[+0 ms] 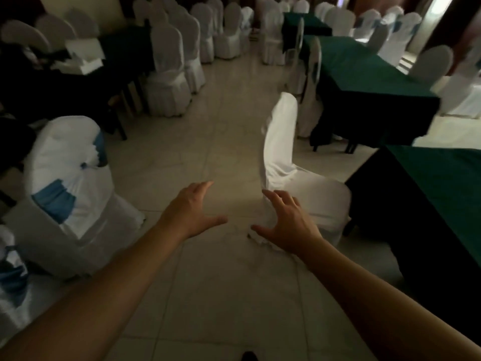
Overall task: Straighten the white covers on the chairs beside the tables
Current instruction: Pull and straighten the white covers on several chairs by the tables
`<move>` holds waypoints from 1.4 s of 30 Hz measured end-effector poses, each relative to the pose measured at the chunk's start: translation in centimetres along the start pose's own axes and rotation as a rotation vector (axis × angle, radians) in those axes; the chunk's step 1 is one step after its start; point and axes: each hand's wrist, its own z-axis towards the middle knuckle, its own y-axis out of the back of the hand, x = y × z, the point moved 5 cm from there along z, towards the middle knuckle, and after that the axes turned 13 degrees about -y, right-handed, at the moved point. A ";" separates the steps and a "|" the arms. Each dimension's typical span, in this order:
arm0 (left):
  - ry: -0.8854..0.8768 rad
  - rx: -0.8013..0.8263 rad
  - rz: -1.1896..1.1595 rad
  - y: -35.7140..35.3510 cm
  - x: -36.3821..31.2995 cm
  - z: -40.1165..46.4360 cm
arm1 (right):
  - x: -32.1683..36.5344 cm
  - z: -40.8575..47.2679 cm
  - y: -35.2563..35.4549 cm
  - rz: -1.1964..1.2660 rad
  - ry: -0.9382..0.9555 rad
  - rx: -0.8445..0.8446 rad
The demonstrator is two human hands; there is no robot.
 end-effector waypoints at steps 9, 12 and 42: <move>0.093 -0.037 0.047 3.1 10.7 14.0 | 5.2 20.3 -2.2 -0.020 0.124 0.022; 0.086 -0.039 0.054 3.1 15.2 19.0 | 6.7 26.6 -4.0 -0.029 0.136 0.004; -0.782 0.333 -0.104 -7.8 21.6 84.9 | -6.3 71.9 -2.0 -0.102 -0.724 -0.440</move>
